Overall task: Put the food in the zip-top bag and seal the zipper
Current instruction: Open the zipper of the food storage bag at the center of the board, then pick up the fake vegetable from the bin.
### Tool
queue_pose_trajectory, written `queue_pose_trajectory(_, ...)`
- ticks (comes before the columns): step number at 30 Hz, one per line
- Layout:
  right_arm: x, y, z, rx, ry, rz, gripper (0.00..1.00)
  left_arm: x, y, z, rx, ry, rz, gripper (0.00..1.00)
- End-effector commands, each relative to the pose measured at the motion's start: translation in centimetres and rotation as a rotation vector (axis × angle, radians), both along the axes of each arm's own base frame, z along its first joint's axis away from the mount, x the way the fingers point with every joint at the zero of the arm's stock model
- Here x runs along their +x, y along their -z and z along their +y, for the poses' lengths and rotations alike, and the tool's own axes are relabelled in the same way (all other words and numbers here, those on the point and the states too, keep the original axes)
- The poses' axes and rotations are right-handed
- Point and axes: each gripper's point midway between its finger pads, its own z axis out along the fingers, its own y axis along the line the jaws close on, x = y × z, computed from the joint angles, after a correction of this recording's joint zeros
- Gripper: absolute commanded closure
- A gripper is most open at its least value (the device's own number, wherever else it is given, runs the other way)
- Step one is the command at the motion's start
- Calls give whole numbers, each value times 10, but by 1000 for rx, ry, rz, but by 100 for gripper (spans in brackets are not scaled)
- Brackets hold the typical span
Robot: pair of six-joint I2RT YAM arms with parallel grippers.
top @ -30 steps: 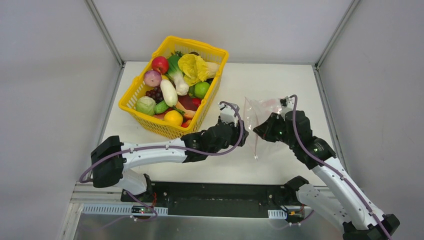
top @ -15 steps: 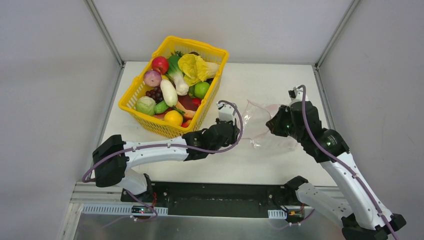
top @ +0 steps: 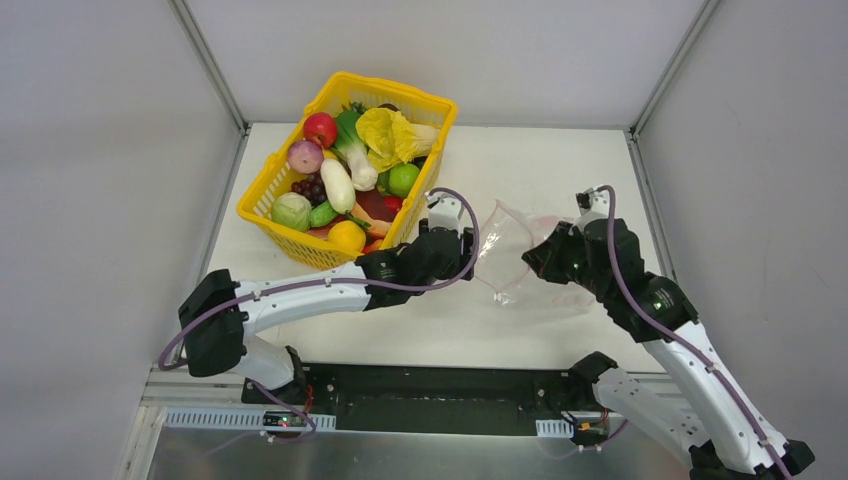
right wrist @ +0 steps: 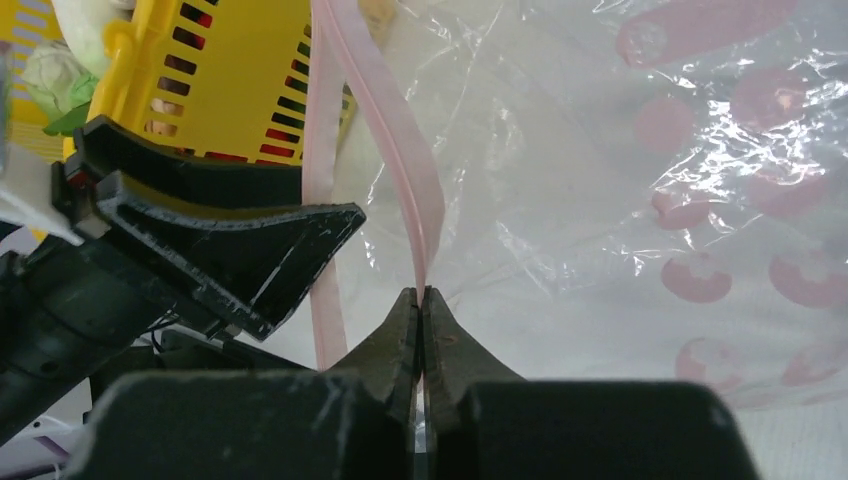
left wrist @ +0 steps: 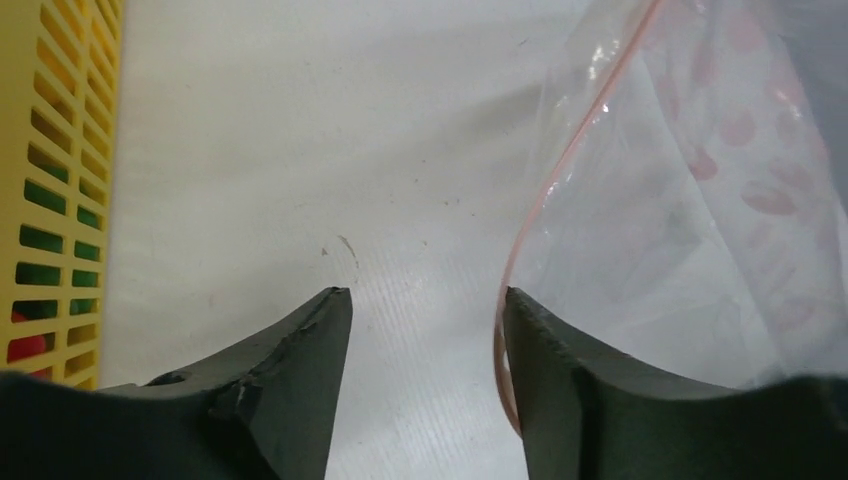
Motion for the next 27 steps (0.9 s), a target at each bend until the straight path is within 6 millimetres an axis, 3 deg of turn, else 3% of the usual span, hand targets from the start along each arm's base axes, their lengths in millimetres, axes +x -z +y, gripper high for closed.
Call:
queue_pose_trajectory(1,21,-2,14,106,58,-42,100,-12,-45,0,-61,102,-32,37)
queue_pose_trajectory(6,29,7,17,148,89,-62,100,-29,-77,17,-92,187,-96,10)
queue_pose_trajectory(9,32,10,22,159,78,-60,100,-37,-96,30,-86,225,-131,2)
queue_pose_trajectory(13,33,19,30,170,50,-47,100,-33,-119,76,-16,132,-181,1)
queue_pose_trajectory(19,33,25,34,173,28,-48,100,-11,-137,146,0,-25,-205,1)
queue_pose_trajectory(23,36,25,34,168,28,-55,100,9,-147,203,47,-232,-253,1)
queue_pose_trajectory(27,36,21,35,186,26,-73,100,27,-148,230,57,-340,-235,1)
